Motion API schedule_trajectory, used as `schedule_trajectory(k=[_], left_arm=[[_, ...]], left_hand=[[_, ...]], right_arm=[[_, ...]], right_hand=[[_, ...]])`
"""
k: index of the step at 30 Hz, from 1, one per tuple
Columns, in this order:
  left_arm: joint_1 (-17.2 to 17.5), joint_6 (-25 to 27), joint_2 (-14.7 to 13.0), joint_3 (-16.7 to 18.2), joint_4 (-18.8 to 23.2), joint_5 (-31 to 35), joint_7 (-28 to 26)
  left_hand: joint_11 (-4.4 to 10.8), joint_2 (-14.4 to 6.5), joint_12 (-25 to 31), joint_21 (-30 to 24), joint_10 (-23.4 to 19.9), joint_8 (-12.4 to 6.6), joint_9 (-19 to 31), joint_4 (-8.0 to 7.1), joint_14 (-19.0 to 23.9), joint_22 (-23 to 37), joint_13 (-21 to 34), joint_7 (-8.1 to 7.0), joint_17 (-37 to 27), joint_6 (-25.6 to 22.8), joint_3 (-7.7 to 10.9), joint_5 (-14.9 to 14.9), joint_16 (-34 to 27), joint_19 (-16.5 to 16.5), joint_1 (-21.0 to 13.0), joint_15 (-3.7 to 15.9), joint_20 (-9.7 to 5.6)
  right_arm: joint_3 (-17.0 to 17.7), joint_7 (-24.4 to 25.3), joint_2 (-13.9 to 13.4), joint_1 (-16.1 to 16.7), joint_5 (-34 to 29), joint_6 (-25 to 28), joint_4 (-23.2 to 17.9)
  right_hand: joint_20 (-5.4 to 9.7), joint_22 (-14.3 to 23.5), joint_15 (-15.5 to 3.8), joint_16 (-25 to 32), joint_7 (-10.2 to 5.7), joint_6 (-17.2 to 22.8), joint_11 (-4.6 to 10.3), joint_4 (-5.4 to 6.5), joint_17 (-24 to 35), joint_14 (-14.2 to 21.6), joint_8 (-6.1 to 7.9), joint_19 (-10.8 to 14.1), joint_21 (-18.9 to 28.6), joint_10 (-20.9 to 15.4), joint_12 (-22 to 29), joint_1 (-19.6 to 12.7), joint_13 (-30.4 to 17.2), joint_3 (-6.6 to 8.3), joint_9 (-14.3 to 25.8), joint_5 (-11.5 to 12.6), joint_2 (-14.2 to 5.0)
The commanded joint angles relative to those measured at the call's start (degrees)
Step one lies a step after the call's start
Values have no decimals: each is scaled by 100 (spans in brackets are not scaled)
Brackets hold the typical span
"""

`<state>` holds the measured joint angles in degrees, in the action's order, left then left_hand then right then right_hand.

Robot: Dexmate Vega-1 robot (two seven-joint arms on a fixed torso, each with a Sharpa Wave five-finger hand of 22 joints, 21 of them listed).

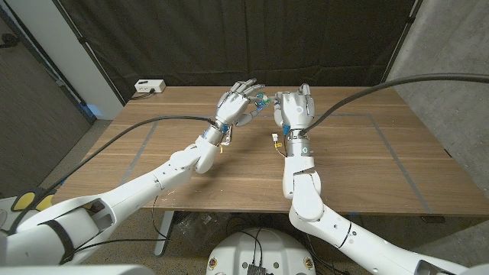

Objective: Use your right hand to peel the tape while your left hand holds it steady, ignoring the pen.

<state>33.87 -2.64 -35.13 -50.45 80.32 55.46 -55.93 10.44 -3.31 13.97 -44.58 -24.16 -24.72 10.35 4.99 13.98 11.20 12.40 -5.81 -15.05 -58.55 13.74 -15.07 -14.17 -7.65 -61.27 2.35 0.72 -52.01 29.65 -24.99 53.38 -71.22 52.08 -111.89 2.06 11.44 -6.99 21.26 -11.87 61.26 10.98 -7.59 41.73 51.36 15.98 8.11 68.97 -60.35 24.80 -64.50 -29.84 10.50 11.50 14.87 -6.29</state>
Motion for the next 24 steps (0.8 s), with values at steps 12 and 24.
schedule_trajectory(k=[12,24], left_arm=[[-186,-499,-147,-199,-105,138,-101],[-220,-595,-267,-227,-20,305,115]], left_hand=[[88,-81,72,-41,-75,-79,231,-21,-51,15,86,-421,-66,-776,-77,-105,14,94,-35,539,29],[103,-102,176,-39,-139,-91,241,-38,-69,15,182,-391,-124,-787,-120,-175,17,146,-46,514,32]], right_arm=[[588,1827,504,84,1117,-1002,679],[587,2567,584,-36,1481,-1101,976]], right_hand=[[751,24,-669,197,-2,-39,41,187,737,154,292,-354,277,126,442,129,-995,-132,826,42,-243],[812,4,-660,197,-15,-166,64,314,1367,44,372,-516,337,309,618,209,-1727,-119,1536,168,-295]])
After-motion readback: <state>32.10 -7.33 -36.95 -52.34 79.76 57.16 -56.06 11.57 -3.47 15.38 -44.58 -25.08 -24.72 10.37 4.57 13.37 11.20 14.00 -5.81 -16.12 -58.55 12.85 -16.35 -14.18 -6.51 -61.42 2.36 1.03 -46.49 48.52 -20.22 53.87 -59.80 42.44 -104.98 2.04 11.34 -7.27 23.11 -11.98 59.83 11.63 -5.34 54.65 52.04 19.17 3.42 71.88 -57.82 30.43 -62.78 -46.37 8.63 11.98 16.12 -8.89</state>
